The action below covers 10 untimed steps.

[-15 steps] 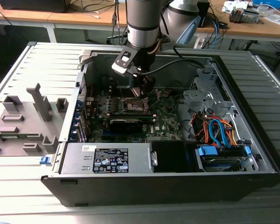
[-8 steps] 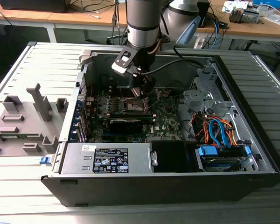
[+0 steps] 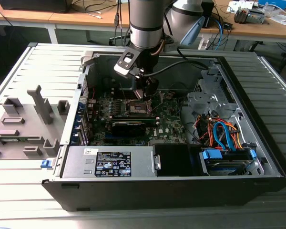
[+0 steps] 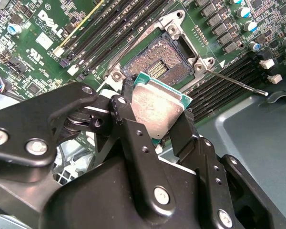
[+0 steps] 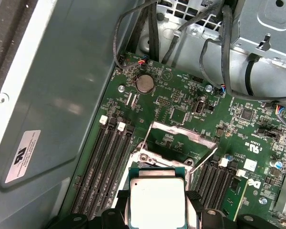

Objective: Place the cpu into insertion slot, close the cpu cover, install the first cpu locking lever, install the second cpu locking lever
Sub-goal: 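Place the cpu into insertion slot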

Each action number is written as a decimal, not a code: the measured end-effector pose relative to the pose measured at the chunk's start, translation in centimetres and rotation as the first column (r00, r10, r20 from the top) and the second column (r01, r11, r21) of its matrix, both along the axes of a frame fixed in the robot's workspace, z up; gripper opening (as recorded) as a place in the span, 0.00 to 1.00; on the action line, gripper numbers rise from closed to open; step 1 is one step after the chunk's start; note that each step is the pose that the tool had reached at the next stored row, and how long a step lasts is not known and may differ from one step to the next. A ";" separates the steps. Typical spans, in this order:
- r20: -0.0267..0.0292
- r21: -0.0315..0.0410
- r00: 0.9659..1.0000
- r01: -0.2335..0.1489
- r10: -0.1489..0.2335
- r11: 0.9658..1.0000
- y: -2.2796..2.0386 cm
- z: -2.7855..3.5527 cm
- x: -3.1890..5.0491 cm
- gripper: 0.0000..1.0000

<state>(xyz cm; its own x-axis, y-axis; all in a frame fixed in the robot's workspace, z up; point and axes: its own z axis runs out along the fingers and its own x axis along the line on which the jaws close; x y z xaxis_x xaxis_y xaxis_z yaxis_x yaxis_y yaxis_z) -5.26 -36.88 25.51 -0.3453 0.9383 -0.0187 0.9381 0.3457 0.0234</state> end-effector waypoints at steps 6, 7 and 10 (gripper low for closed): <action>0.000 -0.002 1.000 0.003 -0.003 1.000 0.00 0.00 0.00 0.55; 0.000 -0.002 1.000 0.004 -0.004 1.000 0.00 0.00 0.00 0.55; 0.000 -0.003 1.000 0.006 -0.006 1.000 0.00 0.00 0.00 0.55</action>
